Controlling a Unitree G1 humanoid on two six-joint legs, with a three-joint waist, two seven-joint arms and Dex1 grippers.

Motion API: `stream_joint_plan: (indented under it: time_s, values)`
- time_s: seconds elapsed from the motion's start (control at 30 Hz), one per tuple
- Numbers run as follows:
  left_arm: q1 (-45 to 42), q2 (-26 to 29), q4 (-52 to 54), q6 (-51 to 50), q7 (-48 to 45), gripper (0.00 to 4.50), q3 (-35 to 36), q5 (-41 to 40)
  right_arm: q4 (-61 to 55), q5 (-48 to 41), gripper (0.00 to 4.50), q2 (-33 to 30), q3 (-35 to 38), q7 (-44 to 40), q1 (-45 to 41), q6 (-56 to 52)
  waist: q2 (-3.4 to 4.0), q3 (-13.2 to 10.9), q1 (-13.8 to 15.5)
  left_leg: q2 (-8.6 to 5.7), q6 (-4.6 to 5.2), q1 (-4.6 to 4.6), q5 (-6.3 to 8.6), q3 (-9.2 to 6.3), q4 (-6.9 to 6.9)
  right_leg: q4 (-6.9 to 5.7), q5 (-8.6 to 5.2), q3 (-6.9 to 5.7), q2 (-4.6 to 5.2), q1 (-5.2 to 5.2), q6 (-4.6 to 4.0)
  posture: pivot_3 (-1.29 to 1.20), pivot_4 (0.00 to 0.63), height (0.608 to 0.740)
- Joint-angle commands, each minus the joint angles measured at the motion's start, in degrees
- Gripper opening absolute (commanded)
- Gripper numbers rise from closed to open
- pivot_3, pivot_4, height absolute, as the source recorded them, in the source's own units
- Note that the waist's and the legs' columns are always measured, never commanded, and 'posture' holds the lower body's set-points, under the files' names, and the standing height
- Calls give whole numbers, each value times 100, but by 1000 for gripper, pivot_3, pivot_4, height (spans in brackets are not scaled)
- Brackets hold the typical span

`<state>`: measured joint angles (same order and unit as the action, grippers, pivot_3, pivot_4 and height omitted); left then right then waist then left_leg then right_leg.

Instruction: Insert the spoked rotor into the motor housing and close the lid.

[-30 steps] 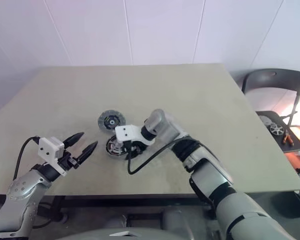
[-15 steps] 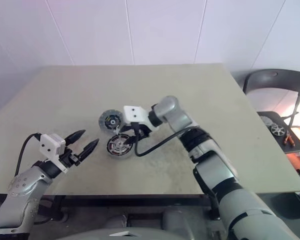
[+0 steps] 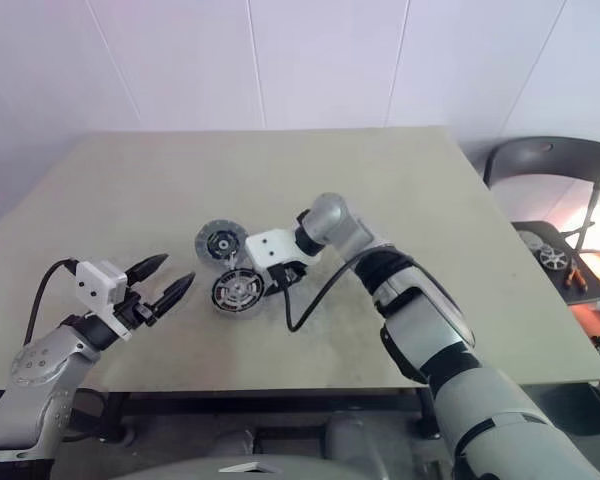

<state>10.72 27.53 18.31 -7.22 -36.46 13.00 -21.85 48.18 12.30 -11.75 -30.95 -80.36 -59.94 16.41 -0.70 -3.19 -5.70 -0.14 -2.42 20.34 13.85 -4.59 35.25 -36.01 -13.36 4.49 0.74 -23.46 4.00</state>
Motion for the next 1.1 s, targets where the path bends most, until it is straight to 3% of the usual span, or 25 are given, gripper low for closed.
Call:
stream_joint_plan:
  time_s: [0.03, 0.43, 0.67, 0.77, 0.97, 1.1]
  values:
    - [35, 108, 258, 25, 18, 3257, 199, -44, 87, 162, 2377, 96, -35, 199, -209, 335, 0, 0, 8, 0, 0, 0, 0, 0, 0, 0, 0, 0, 0, 0, 0, 0, 0, 740]
    - [797, 290, 837, -347, -303, 3257, 453, -659, 565, 770, 2377, 337, -297, 795, -322, 966, 2, -2, -11, 0, 0, -3, 0, -1, -1, -2, -1, 0, 0, -1, -2, 0, 0, 740]
    - [954, 309, 1071, -493, -163, 3257, 495, -626, 850, 1100, 2377, 466, -395, 1265, -364, 1277, 2, -2, -33, 1, 0, -6, 0, -1, 0, -2, -2, 1, 0, 1, -4, 0, 0, 740]
    - [915, 284, 1243, -620, 6, 3257, 420, -594, 895, 1159, 1802, 433, -449, 1098, -357, 1364, 1, -1, -51, 1, 0, -9, 0, -2, 0, -4, -2, 2, 0, 3, -4, 0, 0, 740]
    - [804, 297, 1549, -945, 290, 3257, 383, -595, 626, 1065, 117, 399, -414, 758, -270, 1354, 5, -3, -67, 4, 0, -33, 0, -5, -1, -9, -3, 1, -4, 21, -6, 0, 0, 740]
    - [875, 321, 1654, -1031, 295, 3257, 497, -650, 305, 881, 78, 458, -319, 620, -129, 1098, 2, -2, -40, 2, 0, -22, 0, -4, -1, -4, -3, 1, -1, 16, -6, 0, 0, 740]
